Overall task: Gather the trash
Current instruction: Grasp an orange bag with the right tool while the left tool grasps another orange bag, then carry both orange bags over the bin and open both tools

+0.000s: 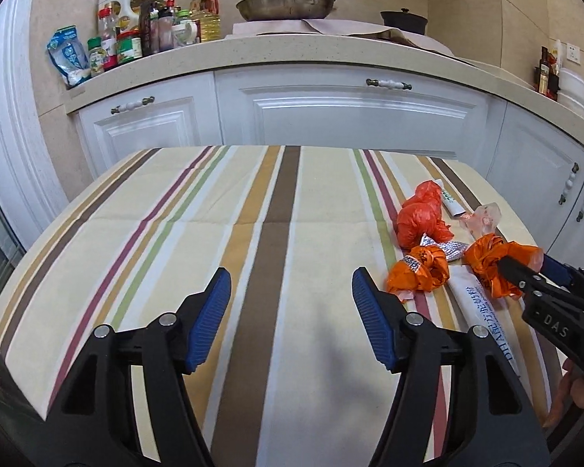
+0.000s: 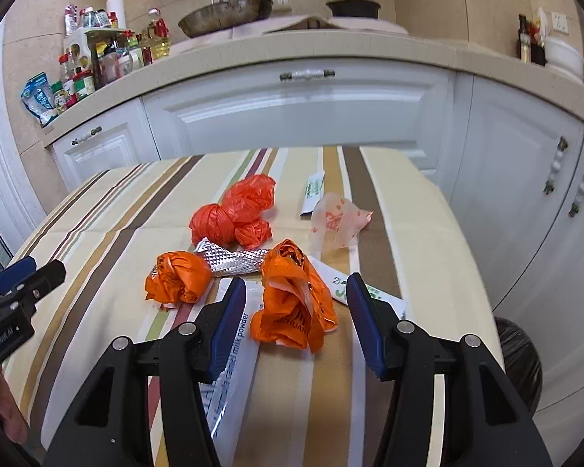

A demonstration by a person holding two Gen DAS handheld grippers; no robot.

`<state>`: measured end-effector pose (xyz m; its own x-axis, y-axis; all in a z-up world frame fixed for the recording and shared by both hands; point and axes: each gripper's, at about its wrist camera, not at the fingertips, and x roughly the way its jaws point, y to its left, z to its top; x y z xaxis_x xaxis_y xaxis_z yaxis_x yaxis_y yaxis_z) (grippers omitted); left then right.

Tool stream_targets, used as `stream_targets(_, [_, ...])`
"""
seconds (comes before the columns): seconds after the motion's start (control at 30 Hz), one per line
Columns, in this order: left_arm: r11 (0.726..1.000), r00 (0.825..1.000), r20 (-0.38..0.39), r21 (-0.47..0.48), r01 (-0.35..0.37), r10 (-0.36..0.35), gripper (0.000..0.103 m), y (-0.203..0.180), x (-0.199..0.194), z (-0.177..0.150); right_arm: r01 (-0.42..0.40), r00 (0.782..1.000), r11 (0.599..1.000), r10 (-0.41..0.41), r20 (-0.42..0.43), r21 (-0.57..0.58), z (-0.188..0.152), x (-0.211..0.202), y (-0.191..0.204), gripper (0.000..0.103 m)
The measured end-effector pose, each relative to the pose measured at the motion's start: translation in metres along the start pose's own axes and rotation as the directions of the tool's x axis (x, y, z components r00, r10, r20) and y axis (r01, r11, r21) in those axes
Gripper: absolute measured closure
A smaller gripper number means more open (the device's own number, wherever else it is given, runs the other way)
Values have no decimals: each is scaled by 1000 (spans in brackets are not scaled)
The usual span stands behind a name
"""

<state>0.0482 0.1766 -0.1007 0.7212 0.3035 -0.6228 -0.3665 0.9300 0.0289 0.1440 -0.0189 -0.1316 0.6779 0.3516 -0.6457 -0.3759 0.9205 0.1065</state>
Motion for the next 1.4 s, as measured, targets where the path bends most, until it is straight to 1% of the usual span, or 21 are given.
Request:
stream_targets(0.07, [1000,1000,-9,13,26,-26,35,-6,8,1,-4,1000,1000,4,-9,6,1,3,-1,52])
stream_targets(0.13, [998,998,-23,33,58,-57,35,-16,16,2,-17,1000,1000,17,-21,7,2,6,-3,70])
stream_targets(0.23, [994,995,-42,67,89,-86,35,-30,28,3,-33,999,999,33,-27,13,1,7,-6,73])
stream_targets(0.4, [988,991,-61,89,128,-123,35,-50,41,6,-29,1000,1000,29,13,-10,3,-7,-9,74])
stream_targets(0.53, [983,988,-75,111,143,-136,33,-63,51,8,-22,999,1000,23,43,-19,4,-20,-15,74])
stream_targets(0.7, [977,983,-105,136,162,-148,34,-73,63,7,-11,998,1000,10,65,6,3,-34,-33,74])
stream_targets(0.73, [975,981,-113,136,173,-158,35,-74,65,7,-8,998,1000,7,66,11,3,-36,-36,74])
stream_targets(0.8, [974,979,-116,134,183,-168,45,-74,66,7,-3,998,1000,2,67,26,1,-38,-43,74])
stream_targets(0.87, [970,974,-129,137,202,-185,66,-75,68,7,1,998,999,-4,68,37,0,-39,-48,74])
stream_targets(0.9, [968,972,-136,137,211,-193,72,-76,69,7,3,998,999,-6,69,43,-1,-40,-51,74])
stream_targets(1.0, [965,969,-126,128,228,-213,74,-73,67,7,10,997,999,-14,72,52,-2,-41,-57,74])
stream_targets(1.1, [968,972,-105,119,223,-211,76,-71,61,5,20,997,998,-25,77,62,-5,-43,-62,74])
stream_targets(1.27, [979,981,-79,90,183,-176,76,-64,45,3,44,995,996,-50,85,76,-12,-48,-69,74])
stream_targets(1.4, [986,989,-28,83,147,-145,76,-63,23,3,75,992,994,-83,94,82,-18,-55,-76,74])
